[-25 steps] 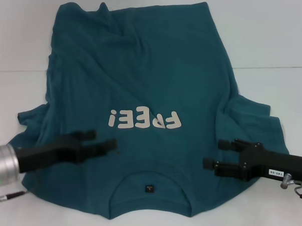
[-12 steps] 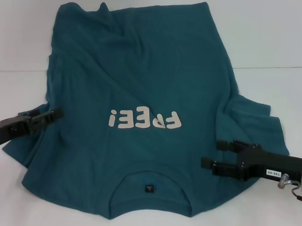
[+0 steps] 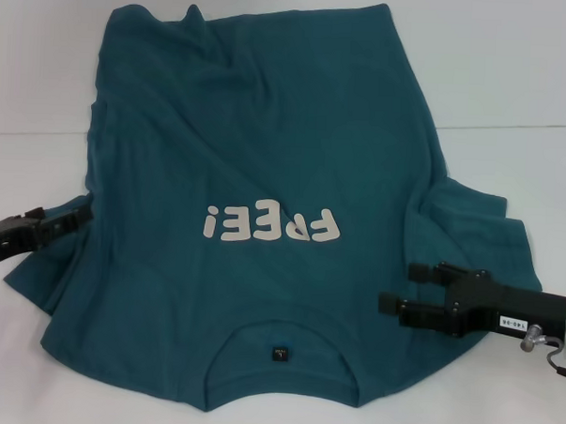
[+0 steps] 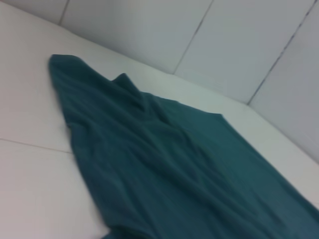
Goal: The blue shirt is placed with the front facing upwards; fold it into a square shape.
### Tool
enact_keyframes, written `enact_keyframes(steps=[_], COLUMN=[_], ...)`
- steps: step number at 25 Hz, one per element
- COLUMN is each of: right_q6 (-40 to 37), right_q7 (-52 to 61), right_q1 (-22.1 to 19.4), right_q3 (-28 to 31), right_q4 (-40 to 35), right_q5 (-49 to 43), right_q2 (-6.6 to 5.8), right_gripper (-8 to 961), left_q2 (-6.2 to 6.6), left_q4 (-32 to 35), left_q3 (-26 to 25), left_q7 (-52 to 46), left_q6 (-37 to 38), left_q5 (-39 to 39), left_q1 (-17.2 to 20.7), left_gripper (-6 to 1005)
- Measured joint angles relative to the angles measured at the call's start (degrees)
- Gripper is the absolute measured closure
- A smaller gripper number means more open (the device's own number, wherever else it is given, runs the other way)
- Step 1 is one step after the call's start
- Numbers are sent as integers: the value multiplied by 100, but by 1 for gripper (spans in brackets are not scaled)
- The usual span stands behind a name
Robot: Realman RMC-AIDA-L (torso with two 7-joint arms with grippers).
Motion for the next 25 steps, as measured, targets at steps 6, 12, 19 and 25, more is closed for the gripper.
enact_keyframes(steps=[6,12,19,25], right_q6=[19,19,17,16], right_q7=[32,31,31,31], right_q1=[-34,-45,-39,-36], right_q3=[-8,-21,-28,-29], right_q4=[16,57,83,83], right_q5=[-7,-4,-7,-3], right_q2=[0,0,0,0], right_gripper=[27,27,27,27], left_q2=[-1,-31,-60,-62], left_q4=[-31,-109,-172,-174], left_q3=[51,127,356,366], left_q7=[52,145,152,152], left_q6=[-339,-550,-741,-744], left_q5=[87,97,107,107], left_q1=[-30,-30,-33,-39], left_gripper=[166,175,186,195])
